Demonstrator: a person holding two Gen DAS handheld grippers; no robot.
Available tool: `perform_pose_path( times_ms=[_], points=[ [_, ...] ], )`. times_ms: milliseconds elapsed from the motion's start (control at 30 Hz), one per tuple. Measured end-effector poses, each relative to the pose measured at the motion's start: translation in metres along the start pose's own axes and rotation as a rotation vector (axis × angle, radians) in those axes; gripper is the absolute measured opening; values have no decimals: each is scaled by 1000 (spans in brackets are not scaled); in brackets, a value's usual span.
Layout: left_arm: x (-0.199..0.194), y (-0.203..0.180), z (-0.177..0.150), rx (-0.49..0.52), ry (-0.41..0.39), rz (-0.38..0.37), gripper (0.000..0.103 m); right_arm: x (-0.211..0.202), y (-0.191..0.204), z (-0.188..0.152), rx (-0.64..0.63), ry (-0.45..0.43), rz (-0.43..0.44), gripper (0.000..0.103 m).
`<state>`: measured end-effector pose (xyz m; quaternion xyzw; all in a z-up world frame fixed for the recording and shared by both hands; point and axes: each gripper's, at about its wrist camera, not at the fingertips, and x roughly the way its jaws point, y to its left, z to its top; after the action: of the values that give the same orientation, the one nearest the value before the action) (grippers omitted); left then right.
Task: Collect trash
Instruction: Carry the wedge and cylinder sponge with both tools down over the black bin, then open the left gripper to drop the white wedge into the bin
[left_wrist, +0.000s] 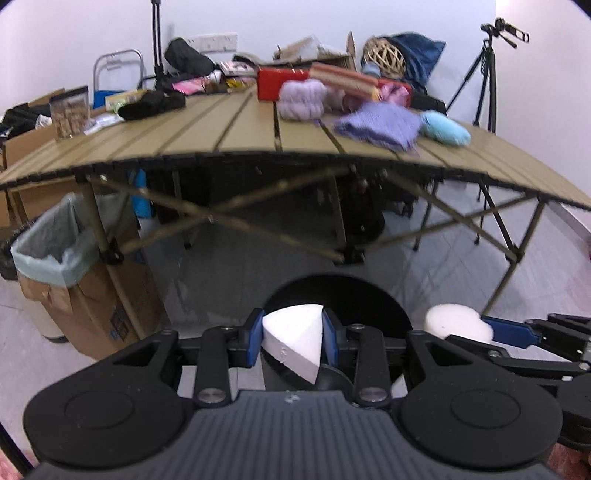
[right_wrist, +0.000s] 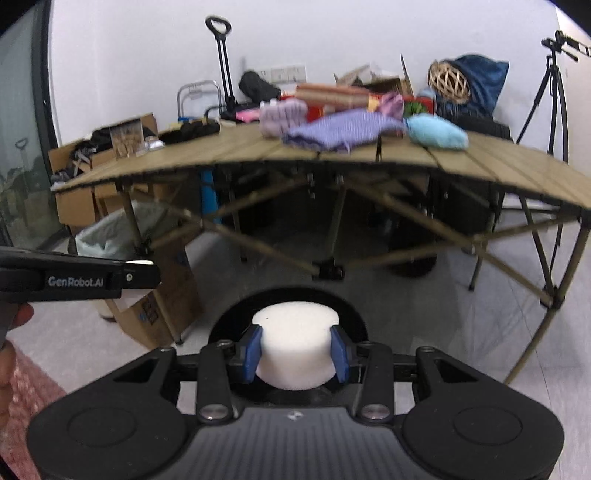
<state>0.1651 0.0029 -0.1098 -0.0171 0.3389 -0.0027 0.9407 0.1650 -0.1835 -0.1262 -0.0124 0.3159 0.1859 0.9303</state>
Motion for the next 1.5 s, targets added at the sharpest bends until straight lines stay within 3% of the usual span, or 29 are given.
perform_pose_path(
  times_ms=[567, 900, 1500],
  points=[
    [21, -5, -35, 12, 169, 5, 33, 19, -3, -37, 16, 155, -57, 38],
    [51, -16, -35, 30, 234, -8, 33, 29, -19, -38, 42, 172, -101, 38],
    [102, -42, -20, 84, 269, -17, 33, 59, -62, -23, 114, 164, -198, 38]
  ],
)
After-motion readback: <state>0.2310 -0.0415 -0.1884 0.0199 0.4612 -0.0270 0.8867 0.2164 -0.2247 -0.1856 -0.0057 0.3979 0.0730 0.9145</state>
